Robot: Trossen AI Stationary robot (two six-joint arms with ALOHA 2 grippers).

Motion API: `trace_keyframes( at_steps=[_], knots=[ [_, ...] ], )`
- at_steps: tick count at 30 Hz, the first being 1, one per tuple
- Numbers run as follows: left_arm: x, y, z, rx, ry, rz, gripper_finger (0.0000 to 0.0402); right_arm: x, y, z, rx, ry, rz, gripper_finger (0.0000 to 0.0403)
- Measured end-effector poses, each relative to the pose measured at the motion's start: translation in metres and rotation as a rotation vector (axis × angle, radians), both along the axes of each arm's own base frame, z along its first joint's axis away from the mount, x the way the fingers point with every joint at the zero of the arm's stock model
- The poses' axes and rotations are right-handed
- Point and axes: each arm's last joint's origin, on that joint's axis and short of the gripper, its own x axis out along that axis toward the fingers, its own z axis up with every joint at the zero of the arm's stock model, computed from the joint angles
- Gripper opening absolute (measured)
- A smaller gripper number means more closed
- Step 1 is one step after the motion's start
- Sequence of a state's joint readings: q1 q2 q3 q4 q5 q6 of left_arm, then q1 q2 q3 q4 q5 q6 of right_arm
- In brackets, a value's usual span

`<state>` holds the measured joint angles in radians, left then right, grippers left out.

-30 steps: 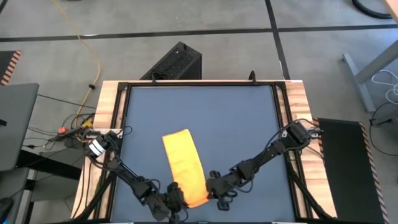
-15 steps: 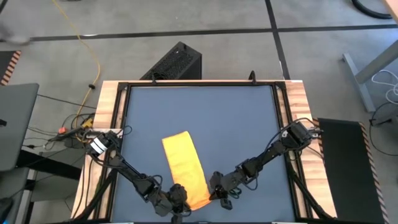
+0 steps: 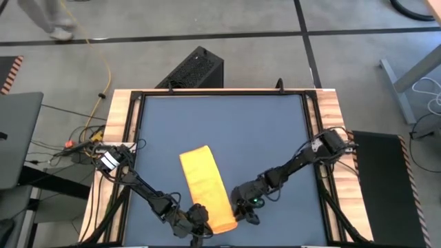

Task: Roll towel into tight, uniform cylinder
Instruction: Roll the orange microfiber towel

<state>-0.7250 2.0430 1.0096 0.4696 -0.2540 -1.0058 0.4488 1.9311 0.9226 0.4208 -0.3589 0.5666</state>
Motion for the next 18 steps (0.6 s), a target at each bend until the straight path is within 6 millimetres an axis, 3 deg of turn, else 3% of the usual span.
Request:
trace_keyframes(
  at_steps=[5,10,14,18],
  knots=[
    [0.001,0.0,0.001,-0.01,-0.006,-0.006,0.0,-0.025,0.004,0.034,-0.223,-0.103,-0.001,0.0151],
    [0.001,-0.001,0.001,-0.018,-0.007,-0.02,0.0,-0.06,0.016,0.048,-0.437,-0.36,-0.015,0.0149],
    [0.001,-0.001,0.001,-0.011,-0.011,-0.02,0.0,-0.077,0.037,0.027,-0.605,-0.54,0.174,0.0148],
    [0.001,0.0,0.001,-0.008,-0.014,-0.016,0.0,-0.069,0.057,0.004,-0.689,-0.625,0.214,0.0148]
  ],
)
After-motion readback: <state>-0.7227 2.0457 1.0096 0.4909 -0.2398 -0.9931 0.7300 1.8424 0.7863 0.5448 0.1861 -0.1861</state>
